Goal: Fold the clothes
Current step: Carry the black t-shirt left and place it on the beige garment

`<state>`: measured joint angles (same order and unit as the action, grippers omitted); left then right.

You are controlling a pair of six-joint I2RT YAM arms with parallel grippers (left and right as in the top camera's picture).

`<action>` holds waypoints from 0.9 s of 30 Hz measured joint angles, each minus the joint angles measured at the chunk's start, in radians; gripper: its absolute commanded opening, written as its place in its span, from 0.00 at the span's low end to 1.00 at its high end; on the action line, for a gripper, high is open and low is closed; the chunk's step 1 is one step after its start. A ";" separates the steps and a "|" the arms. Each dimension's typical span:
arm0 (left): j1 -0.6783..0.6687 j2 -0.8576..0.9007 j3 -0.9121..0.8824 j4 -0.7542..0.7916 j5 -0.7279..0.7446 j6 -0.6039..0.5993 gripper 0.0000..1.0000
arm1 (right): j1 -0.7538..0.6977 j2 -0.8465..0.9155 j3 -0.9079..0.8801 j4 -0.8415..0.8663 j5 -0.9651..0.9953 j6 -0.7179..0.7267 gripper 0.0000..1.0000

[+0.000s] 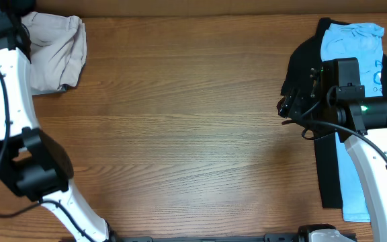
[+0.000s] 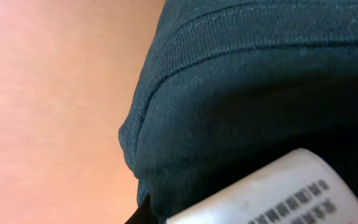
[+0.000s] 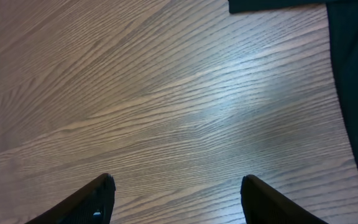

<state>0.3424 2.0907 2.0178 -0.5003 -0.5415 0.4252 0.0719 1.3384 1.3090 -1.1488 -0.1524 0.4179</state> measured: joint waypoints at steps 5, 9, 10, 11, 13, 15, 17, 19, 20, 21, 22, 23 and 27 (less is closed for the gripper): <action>0.000 0.116 0.000 0.029 0.014 -0.014 0.66 | 0.000 0.000 0.000 -0.009 0.011 0.000 0.68; -0.009 0.190 0.000 0.074 0.023 -0.070 1.00 | 0.000 0.000 0.000 -0.011 0.023 0.000 0.69; -0.013 0.201 0.000 0.071 0.025 -0.090 1.00 | 0.000 0.000 0.000 -0.012 0.026 0.000 0.69; -0.018 0.209 0.000 0.059 0.027 -0.122 1.00 | 0.000 0.000 0.000 -0.012 0.027 0.000 0.69; -0.031 0.214 0.000 0.041 0.030 -0.171 1.00 | 0.000 0.000 0.000 -0.012 0.028 0.000 0.68; -0.047 0.212 0.005 0.013 0.042 -0.214 1.00 | 0.000 0.000 0.000 -0.011 0.029 0.000 0.68; -0.064 0.205 0.019 -0.047 0.068 -0.251 1.00 | 0.000 0.000 0.000 -0.003 0.029 0.000 0.69; -0.076 0.185 0.036 -0.116 0.107 -0.286 1.00 | 0.000 0.000 0.000 0.011 0.030 0.000 0.69; -0.082 0.166 0.047 -0.158 0.137 -0.303 1.00 | 0.000 0.000 0.000 0.015 0.029 0.000 0.69; -0.087 0.145 0.062 -0.200 0.166 -0.317 1.00 | 0.000 0.000 0.000 0.019 0.029 -0.001 0.69; -0.091 0.120 0.085 -0.254 0.205 -0.329 1.00 | 0.000 0.000 0.000 0.024 0.030 -0.001 0.69; -0.093 0.087 0.108 -0.303 0.250 -0.343 1.00 | 0.000 0.000 0.000 0.023 0.029 -0.004 0.69; -0.092 -0.089 0.195 -0.452 0.455 -0.372 1.00 | 0.000 0.000 0.018 -0.012 0.030 -0.025 0.69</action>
<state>0.2501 2.0018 2.2124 -0.9527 -0.0868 0.0536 0.0719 1.3384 1.3266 -1.1610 -0.1223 0.3931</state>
